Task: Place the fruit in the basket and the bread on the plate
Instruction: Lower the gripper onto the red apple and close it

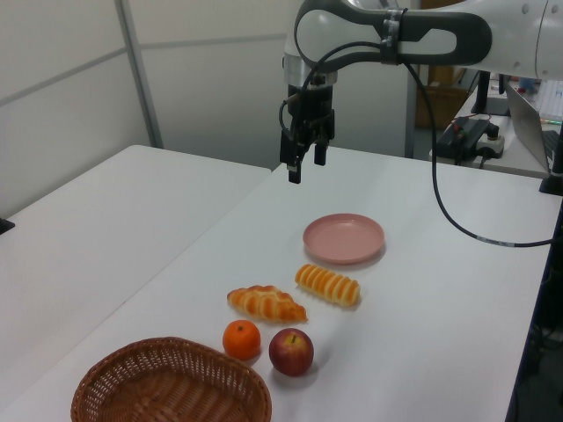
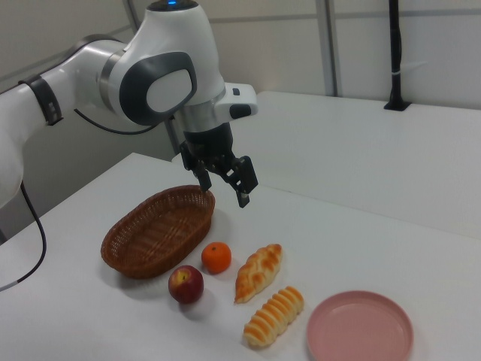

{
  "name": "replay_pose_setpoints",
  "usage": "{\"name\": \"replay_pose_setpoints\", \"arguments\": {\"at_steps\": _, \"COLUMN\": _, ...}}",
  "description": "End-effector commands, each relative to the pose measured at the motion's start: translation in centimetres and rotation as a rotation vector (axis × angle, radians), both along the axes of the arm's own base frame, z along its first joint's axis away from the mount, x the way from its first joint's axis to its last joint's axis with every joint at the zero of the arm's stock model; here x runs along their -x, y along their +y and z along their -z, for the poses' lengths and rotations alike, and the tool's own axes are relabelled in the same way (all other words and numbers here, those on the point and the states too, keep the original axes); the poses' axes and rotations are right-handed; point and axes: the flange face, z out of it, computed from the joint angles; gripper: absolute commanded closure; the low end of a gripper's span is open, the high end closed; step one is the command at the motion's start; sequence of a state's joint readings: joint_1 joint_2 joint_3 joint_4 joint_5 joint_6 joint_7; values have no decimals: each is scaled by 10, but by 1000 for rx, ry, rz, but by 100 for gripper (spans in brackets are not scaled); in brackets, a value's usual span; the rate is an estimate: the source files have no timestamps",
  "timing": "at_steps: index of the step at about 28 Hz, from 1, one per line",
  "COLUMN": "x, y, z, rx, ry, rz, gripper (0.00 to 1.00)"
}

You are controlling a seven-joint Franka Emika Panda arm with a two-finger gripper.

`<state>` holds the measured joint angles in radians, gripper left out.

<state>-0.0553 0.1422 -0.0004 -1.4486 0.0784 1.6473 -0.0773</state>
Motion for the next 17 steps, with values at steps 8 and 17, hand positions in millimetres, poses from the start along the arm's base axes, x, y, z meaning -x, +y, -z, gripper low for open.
{"name": "replay_pose_setpoints", "arguments": {"at_steps": 8, "x": -5, "y": 42, "z": 47, "rx": 48, "ry": 86, "rz": -166, "gripper": 0}}
{"name": "replay_pose_setpoints", "arguments": {"at_steps": 17, "x": -2, "y": 91, "z": 86, "rx": 84, "ry": 85, "rz": -66, "gripper": 0}}
